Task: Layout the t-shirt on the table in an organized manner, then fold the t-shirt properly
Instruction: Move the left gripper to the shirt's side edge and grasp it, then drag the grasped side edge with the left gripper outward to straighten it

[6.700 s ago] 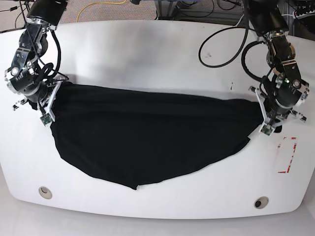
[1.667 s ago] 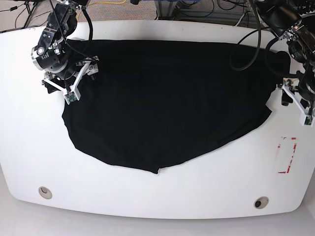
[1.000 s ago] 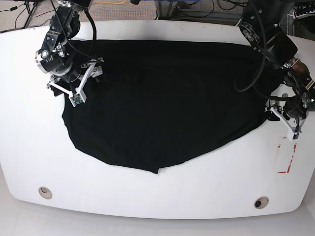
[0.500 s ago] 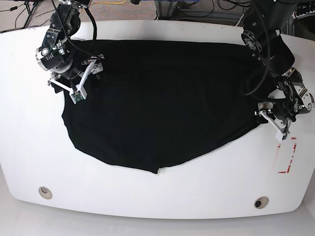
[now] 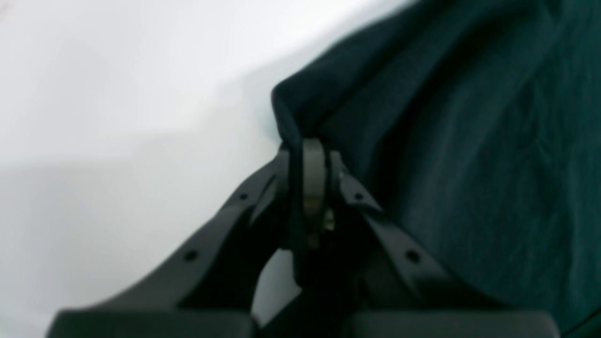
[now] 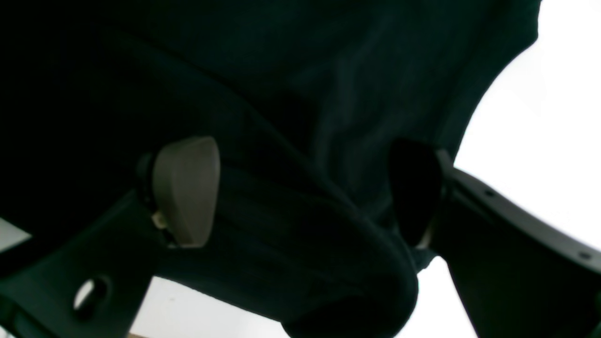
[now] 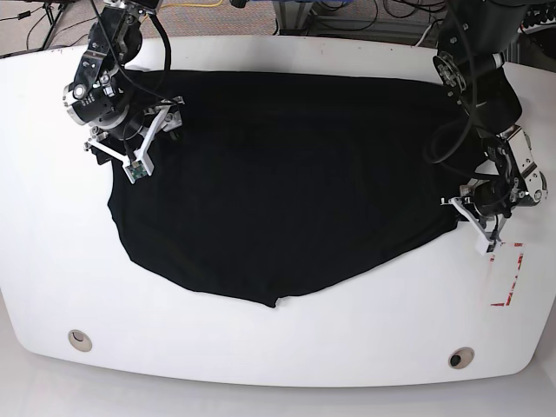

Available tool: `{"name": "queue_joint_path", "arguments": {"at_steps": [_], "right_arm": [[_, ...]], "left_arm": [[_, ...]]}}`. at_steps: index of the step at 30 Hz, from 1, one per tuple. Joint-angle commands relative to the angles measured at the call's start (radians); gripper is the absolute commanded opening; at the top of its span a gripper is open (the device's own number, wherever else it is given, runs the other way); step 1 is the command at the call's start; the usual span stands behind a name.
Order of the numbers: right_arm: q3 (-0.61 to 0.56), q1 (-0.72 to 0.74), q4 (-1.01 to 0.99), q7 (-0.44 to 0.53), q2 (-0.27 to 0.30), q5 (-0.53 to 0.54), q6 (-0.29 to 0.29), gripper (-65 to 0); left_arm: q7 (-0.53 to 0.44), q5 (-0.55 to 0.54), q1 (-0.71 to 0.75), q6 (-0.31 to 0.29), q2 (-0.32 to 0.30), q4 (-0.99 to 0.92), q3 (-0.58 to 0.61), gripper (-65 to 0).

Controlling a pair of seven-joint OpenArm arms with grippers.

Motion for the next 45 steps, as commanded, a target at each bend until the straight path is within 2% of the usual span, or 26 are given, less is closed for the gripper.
{"name": "queue_joint_path", "arguments": {"at_steps": [1,6,10,15,20,26,35,45], "right_arm": [[-0.001,0.012,0.018,0.018,0.006,0.009,-0.001,-12.5],[-0.003,0.015,0.018,0.018,-0.009,0.009,-0.001,-12.7],[-0.006,0.017,0.018,0.018,-0.027,0.009,-0.001,-14.1],[-0.024,0.017,0.018,0.019,-0.049,0.011,-0.001,-22.7],[-0.047,0.017,0.018,0.019,-0.053,0.009,-0.001,-32.8],[-0.047,0.015,0.018,0.019,-0.055,0.009,-0.001,-40.1],[-0.046,0.011,0.018,0.019,-0.052,0.009,-0.001,-40.6],[-0.046,0.009,0.018,0.019,-0.050,0.009,-0.001,-40.4]], "left_arm": [[0.009,0.007,-0.014,-0.001,-0.010,0.065,0.023,-65.0],[0.011,0.009,0.013,-0.001,-0.011,0.199,0.053,-65.0],[0.012,0.021,0.019,-0.001,-0.047,0.274,0.102,-65.0],[0.012,0.053,0.020,-0.001,-0.083,0.343,0.187,-65.0],[0.009,0.063,0.009,-0.001,-0.120,0.361,0.220,-65.0],[0.006,0.064,-0.052,-0.001,-0.163,0.321,0.253,-65.0],[-0.055,0.064,-0.139,-0.001,-0.223,0.226,0.336,-65.0],[-0.080,0.064,-0.230,-0.001,-0.241,0.120,0.426,-65.0]]}}
